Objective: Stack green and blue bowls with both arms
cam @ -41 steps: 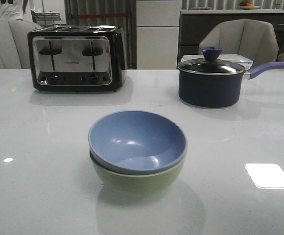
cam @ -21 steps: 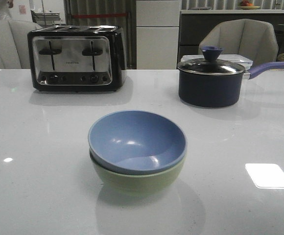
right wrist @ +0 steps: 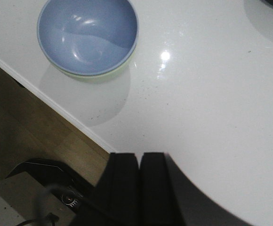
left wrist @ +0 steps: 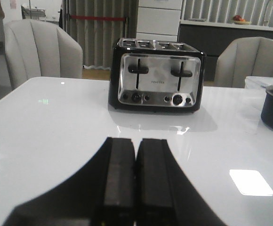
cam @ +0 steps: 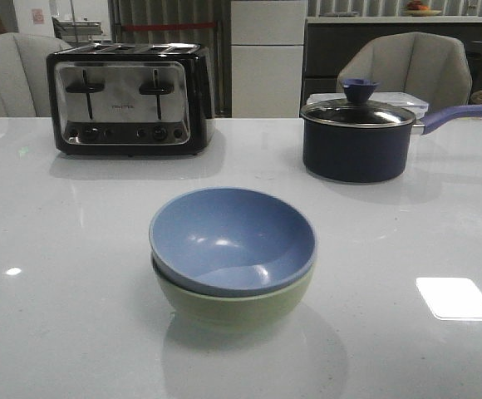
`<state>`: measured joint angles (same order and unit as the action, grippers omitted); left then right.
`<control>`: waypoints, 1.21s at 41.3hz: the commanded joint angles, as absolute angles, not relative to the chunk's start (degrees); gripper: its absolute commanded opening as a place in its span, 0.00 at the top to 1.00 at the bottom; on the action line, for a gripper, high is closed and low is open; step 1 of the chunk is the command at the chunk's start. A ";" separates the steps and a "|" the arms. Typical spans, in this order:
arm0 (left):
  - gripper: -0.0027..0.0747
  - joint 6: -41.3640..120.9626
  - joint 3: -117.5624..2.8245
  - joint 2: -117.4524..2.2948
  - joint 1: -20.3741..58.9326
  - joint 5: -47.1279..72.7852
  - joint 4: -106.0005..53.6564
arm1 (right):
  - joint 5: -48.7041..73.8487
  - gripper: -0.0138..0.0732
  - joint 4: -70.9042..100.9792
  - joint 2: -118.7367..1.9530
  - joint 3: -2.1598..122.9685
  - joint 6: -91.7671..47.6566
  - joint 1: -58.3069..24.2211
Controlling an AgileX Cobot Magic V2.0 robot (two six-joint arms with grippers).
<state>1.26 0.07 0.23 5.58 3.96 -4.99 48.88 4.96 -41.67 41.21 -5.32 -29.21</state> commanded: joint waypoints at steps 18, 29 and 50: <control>0.84 0.92 0.53 1.38 5.58 -5.91 -5.66 | 45.76 0.78 4.74 -41.43 42.80 -5.63 -28.79; 0.84 0.92 0.53 1.37 5.58 -5.91 -5.66 | 45.76 0.78 4.74 -41.43 42.80 -5.63 -28.79; 0.84 0.92 0.53 1.37 5.58 -5.91 -5.66 | 45.76 0.78 4.74 -41.35 42.80 -5.63 -28.79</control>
